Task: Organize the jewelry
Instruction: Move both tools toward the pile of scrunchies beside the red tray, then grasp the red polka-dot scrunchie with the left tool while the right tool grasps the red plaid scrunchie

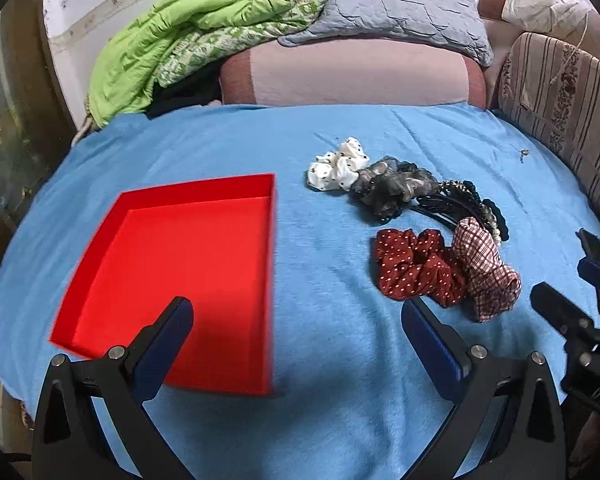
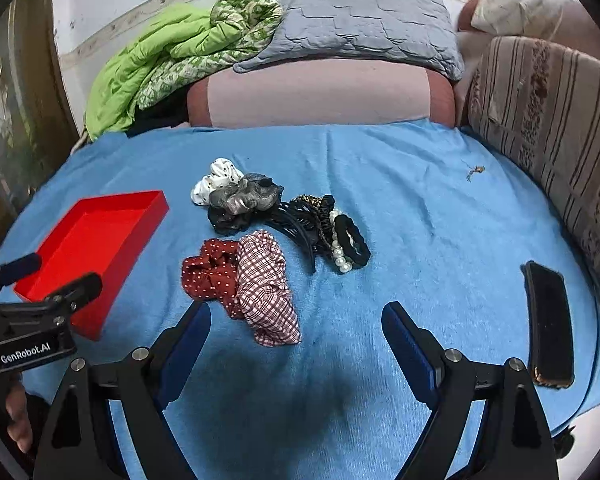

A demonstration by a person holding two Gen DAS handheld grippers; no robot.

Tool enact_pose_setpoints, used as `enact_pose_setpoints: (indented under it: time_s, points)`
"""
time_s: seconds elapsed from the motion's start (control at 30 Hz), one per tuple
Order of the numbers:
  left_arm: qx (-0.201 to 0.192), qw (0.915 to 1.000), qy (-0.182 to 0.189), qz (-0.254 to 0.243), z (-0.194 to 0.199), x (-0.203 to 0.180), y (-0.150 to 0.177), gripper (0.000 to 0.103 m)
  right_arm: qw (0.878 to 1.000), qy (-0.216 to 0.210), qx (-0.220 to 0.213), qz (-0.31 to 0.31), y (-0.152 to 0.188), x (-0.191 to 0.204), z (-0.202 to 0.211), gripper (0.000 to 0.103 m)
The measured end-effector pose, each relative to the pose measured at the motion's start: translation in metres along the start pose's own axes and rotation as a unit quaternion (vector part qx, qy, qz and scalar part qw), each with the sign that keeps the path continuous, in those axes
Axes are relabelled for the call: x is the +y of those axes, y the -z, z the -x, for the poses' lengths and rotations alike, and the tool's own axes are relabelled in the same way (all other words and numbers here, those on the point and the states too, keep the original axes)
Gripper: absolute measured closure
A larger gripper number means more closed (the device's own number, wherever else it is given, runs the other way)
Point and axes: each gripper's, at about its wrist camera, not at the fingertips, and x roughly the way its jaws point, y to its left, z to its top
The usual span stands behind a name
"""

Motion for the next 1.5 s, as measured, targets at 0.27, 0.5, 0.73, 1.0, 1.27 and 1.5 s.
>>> enact_pose_setpoints:
  time_s: [0.27, 0.5, 0.73, 1.0, 1.27, 1.5]
  points:
    - [0.006, 0.9997, 0.023, -0.006, -0.016, -0.005, -0.003, 0.000, 1.000, 0.017, 0.011, 0.009, -0.001, 0.004, -0.017, 0.015]
    - [0.008, 0.9984, 0.056, -0.008, -0.027, -0.008, -0.019, 0.016, 1.000, 0.009, 0.018, 0.003, -0.004, 0.004, -0.030, 0.022]
    - [0.020, 0.9942, 0.106, -0.007, -0.054, -0.023, -0.042, 0.017, 0.999, -0.002, 0.026, -0.023, -0.007, -0.005, -0.045, 0.027]
    - [0.062, 0.9885, 0.136, -0.024, -0.094, -0.048, -0.048, 0.017, 0.998, -0.009, 0.038, -0.051, -0.008, -0.021, -0.060, 0.033]
    - [0.094, 0.9833, 0.154, -0.023, -0.113, -0.060, -0.041, 0.019, 0.996, -0.019, 0.043, -0.069, -0.005, -0.030, -0.067, 0.033]
    - [0.113, 0.9796, 0.166, -0.010, -0.118, -0.065, -0.035, 0.064, 0.996, -0.028, 0.043, -0.072, -0.004, -0.028, -0.069, 0.040]
